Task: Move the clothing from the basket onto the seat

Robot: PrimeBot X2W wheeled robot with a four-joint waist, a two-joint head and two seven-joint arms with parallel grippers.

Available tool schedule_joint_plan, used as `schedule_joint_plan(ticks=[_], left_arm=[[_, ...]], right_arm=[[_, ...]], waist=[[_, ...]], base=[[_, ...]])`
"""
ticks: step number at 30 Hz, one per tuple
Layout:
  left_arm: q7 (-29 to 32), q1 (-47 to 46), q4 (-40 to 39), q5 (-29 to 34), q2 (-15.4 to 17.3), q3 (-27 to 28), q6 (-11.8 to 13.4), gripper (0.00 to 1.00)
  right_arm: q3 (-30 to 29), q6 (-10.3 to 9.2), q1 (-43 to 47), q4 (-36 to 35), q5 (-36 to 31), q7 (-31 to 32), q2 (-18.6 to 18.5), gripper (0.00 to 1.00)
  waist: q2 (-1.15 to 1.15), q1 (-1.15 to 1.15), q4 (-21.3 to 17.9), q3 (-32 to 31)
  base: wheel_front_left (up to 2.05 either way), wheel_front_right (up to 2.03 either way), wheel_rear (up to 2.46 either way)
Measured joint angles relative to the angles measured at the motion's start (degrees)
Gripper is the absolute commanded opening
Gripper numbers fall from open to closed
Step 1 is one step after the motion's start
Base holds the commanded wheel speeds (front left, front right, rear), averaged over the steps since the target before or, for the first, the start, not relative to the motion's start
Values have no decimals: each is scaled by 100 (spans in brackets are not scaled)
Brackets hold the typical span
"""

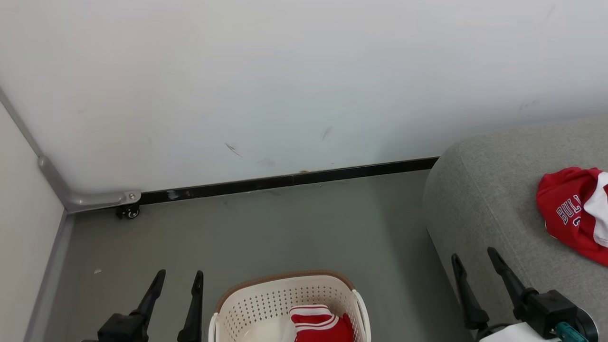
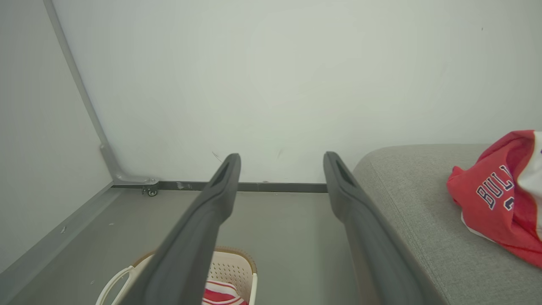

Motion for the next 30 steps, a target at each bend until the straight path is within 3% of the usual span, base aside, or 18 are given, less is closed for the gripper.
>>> schedule_joint_plan(ticks=[30], left_arm=[[-1,26,-12,201,-79,114,-103,100]], right_arm=[[21,0,200,-436,97,170,2,100]], waist=[[0,0,7,158]], base=[[0,0,0]])
